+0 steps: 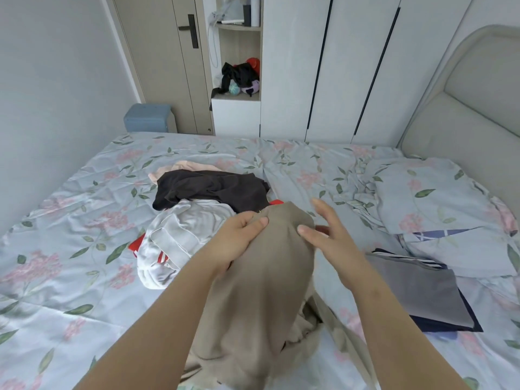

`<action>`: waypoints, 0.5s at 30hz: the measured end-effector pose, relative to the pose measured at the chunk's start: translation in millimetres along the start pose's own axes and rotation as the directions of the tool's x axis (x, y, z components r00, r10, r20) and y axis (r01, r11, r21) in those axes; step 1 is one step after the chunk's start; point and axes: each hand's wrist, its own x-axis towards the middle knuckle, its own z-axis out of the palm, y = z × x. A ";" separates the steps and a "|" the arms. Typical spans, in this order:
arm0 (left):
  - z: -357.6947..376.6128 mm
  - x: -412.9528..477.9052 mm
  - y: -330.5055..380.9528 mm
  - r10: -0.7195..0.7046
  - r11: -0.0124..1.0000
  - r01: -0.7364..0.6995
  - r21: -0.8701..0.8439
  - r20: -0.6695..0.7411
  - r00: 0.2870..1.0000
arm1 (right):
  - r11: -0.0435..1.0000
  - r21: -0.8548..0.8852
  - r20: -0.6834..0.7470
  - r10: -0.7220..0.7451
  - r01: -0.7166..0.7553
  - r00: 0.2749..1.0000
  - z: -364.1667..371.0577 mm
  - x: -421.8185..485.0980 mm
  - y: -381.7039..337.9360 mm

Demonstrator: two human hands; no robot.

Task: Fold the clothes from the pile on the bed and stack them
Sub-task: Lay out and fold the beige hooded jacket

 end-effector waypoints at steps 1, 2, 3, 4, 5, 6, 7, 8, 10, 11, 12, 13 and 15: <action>-0.9 0.7 8.7 -0.009 1.000 0.010 -0.013 0.027 1.000 | 0.999 0.033 0.129 -0.035 0.031 0.991 4.6 -2.4 -7.3; -1.3 1.6 14.7 -0.019 0.999 0.021 -0.026 0.061 0.998 | 0.998 0.031 0.233 -0.059 0.053 0.971 9.3 -3.9 -12.4; -1.3 1.5 19.8 -0.031 0.998 0.036 -0.055 0.086 0.996 | 0.998 -0.016 0.305 -0.059 0.067 0.951 13.6 -4.0 -15.3; -2.0 2.8 20.7 -0.039 0.995 0.046 -0.093 0.084 0.996 | 0.993 -0.076 0.347 -0.055 0.086 0.936 18.2 -3.5 -16.8; -2.2 3.2 22.1 -0.042 0.989 0.049 -0.140 0.051 0.998 | 0.988 -0.120 0.357 -0.051 0.100 0.933 22.5 -1.7 -13.8; -3.1 5.6 19.1 -0.052 0.983 0.049 -0.176 -0.013 0.999 | 0.985 -0.139 0.320 -0.050 0.100 0.946 26.1 0.0 -10.3; -3.9 7.3 14.4 -0.064 0.982 0.048 -0.185 -0.085 0.994 | 0.989 -0.128 0.240 -0.046 0.078 0.970 29.2 1.2 -8.2; -4.5 7.9 7.9 -0.066 0.984 0.040 -0.174 -0.150 0.986 | 0.995 -0.094 0.142 -0.029 0.043 0.989 31.6 2.6 -7.2; -3.8 3.5 -4.2 -0.042 0.990 0.015 -0.137 -0.191 0.981 | 0.998 0.044 -0.007 0.036 -0.036 0.999 31.9 8.6 -2.7; -3.6 0.3 -11.2 -0.017 0.995 0.001 -0.102 -0.157 0.987 | 0.987 0.140 -0.055 0.090 -0.082 0.994 30.4 11.7 -1.4; -3.4 -2.1 -20.3 0.006 0.998 -0.012 -0.066 -0.096 0.995 | 0.965 0.235 -0.091 0.138 -0.113 0.986 28.8 13.6 -2.6; -1.9 -6.5 -25.2 0.005 0.999 -0.006 -0.034 -0.015 1.000 | 0.938 0.321 -0.117 0.174 -0.129 0.978 26.2 15.4 -3.6; 2.1 -14.6 -34.0 -0.048 0.999 0.046 0.014 0.172 0.984 | 0.880 0.454 -0.158 0.236 -0.142 0.959 21.0 17.2 -6.8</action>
